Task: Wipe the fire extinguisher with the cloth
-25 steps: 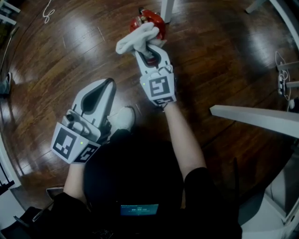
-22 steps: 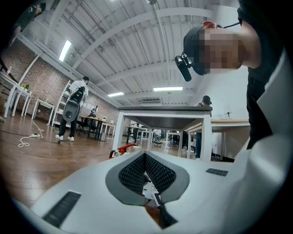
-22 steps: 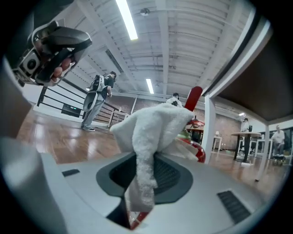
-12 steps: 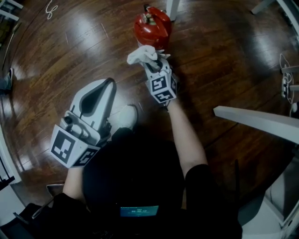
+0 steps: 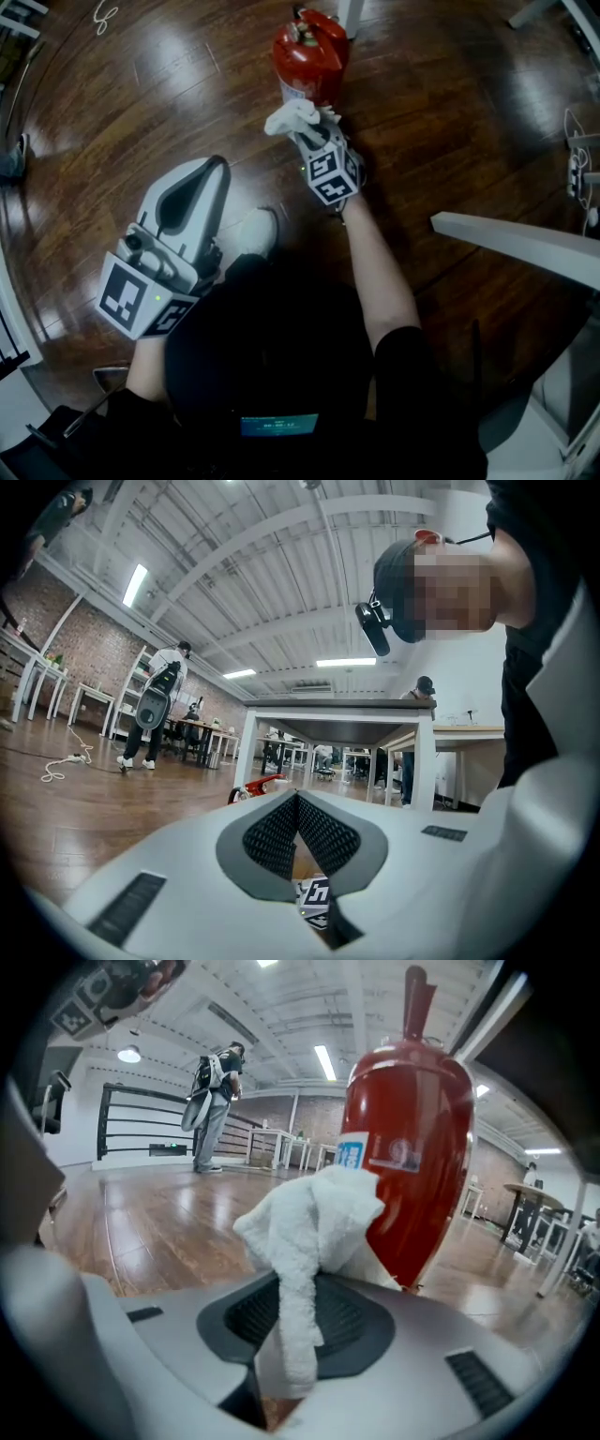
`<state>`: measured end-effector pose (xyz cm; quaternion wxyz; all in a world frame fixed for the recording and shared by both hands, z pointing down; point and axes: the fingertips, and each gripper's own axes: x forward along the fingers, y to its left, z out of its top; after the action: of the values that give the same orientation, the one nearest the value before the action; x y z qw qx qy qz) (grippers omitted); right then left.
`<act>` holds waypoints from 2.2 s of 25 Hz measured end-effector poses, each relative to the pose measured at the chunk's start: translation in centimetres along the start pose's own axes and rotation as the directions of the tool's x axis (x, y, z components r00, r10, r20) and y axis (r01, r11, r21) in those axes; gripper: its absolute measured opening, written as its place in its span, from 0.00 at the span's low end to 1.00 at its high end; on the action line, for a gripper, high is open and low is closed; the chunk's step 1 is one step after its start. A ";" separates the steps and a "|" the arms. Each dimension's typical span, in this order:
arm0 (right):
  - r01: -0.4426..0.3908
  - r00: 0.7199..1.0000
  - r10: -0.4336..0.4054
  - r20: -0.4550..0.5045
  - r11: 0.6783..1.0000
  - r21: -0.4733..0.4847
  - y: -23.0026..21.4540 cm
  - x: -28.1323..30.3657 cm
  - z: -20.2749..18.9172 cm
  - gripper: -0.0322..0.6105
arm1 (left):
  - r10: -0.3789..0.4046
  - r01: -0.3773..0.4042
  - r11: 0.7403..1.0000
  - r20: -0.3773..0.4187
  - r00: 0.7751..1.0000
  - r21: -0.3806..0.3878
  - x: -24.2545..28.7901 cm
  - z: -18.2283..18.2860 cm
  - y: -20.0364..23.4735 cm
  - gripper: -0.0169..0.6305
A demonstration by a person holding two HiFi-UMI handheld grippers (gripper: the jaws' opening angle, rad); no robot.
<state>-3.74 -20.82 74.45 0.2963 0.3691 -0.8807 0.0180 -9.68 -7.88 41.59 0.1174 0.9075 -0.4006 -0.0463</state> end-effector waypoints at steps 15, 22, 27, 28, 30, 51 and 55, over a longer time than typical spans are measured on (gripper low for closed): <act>-0.022 0.844 -0.086 0.530 0.981 0.194 -8.2 -18.3 15.4 0.25 | 0.011 -0.011 1.000 -0.008 1.000 0.015 -0.6 -0.4 0.6 0.03; -0.042 0.827 -0.123 0.548 0.959 0.280 -13.3 -18.0 17.6 0.25 | 0.001 -0.001 1.000 -0.018 1.000 0.014 -0.2 -0.5 0.3 0.03; -0.038 0.825 -0.192 0.532 0.920 0.391 -14.7 -15.4 16.1 0.25 | -0.006 0.006 1.000 -0.016 1.000 0.003 -0.1 -0.5 0.4 0.03; -0.033 0.827 -0.210 0.522 0.908 0.417 -15.0 -15.0 15.6 0.24 | -0.005 0.005 1.000 -0.015 1.000 0.001 -0.2 -0.5 0.4 0.03; -0.021 0.837 -0.229 0.496 0.894 0.448 -15.4 -14.0 14.4 0.24 | -0.002 0.002 1.000 -0.012 1.000 -0.002 -0.3 -0.4 0.6 0.03; 0.066 0.984 -0.171 0.056 0.634 0.771 -10.0 -0.8 -5.8 0.23 | -0.006 0.006 1.000 -0.010 1.000 -0.002 -0.5 -0.4 1.2 0.03; 0.066 0.985 -0.166 0.054 0.638 0.767 -10.1 -0.9 -5.8 0.23 | -0.003 0.003 1.000 0.002 1.000 -0.012 -0.4 0.0 1.2 0.03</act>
<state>6.34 -26.13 76.88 0.0611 0.5154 -0.7819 0.3455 -10.75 -8.38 41.91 0.1227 0.9074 -0.3988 -0.0497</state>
